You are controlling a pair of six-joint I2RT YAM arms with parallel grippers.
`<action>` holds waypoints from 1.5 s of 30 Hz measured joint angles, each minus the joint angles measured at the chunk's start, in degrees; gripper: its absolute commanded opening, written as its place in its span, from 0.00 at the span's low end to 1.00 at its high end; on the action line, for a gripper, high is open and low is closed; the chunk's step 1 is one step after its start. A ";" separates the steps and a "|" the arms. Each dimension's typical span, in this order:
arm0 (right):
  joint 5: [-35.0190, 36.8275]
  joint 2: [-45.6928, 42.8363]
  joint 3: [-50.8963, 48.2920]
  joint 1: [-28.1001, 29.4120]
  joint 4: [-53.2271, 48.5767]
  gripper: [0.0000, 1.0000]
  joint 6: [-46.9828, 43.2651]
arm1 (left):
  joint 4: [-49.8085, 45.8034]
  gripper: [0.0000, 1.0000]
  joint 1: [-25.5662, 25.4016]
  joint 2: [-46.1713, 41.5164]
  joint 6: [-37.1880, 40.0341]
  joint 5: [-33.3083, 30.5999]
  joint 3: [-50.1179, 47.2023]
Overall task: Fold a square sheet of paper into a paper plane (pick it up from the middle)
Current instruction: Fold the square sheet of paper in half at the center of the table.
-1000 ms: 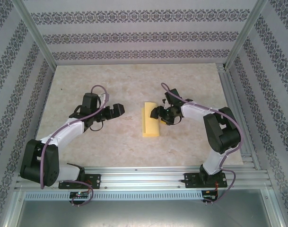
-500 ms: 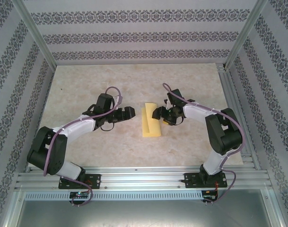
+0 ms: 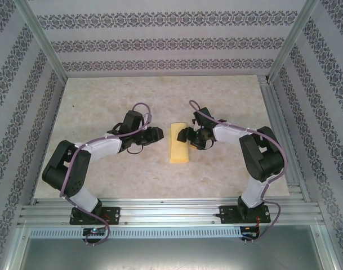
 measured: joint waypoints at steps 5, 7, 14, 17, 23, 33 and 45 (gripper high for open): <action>1.18 0.55 0.61 0.63 -0.46 0.70 0.24 | 0.66 0.29 -0.83 3.48 -1.46 0.11 2.25; 1.40 0.68 0.98 0.74 -0.87 0.70 0.22 | 1.14 0.27 -1.25 5.14 -2.03 0.20 3.30; 1.29 1.07 1.81 0.74 -2.08 0.71 -0.48 | 2.60 0.22 -3.08 10.51 -4.35 0.59 5.95; 1.22 1.38 2.45 0.85 -3.08 0.71 -1.57 | 3.32 0.19 -3.43 11.74 -5.27 0.57 6.34; 1.09 1.79 3.13 0.85 -4.15 0.71 -3.04 | 3.65 0.17 -3.61 12.63 -6.45 0.59 6.71; 0.98 2.23 4.07 0.85 -5.40 0.71 -4.11 | 5.68 0.17 -4.52 13.64 -8.04 0.63 7.04; 0.76 2.34 4.55 0.85 -5.86 0.72 -4.15 | 5.99 0.15 -4.68 17.25 -9.03 0.63 7.48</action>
